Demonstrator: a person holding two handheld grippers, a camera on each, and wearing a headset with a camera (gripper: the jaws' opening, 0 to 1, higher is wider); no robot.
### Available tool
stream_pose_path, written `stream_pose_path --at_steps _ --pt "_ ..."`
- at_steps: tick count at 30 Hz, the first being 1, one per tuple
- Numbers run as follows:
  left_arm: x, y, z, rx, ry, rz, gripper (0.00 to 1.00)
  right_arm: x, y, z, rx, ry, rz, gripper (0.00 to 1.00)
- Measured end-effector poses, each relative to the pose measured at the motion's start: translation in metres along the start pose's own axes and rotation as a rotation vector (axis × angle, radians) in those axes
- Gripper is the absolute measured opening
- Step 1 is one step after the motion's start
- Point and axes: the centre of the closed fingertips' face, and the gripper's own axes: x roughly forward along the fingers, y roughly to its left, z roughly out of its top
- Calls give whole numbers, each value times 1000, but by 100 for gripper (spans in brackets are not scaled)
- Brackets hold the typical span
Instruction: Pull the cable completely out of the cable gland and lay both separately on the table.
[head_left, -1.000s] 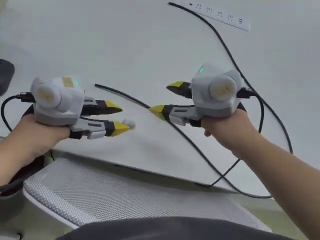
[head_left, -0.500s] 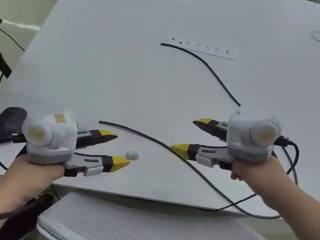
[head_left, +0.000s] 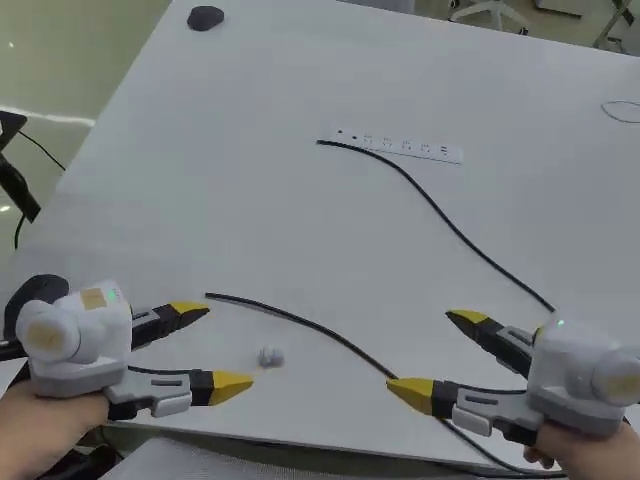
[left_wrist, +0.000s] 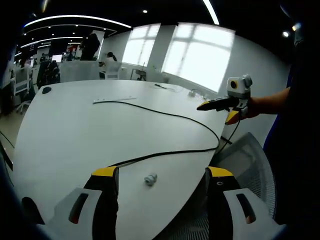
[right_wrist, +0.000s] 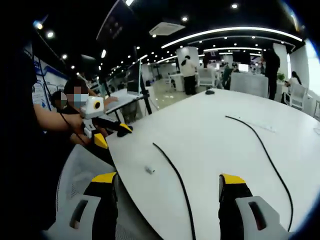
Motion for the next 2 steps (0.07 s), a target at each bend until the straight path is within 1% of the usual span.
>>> stream_pose_path --at_steps 2 --pt "-1 0 -1 2 7 4 72 -2 1 -11 4 18 -5 86"
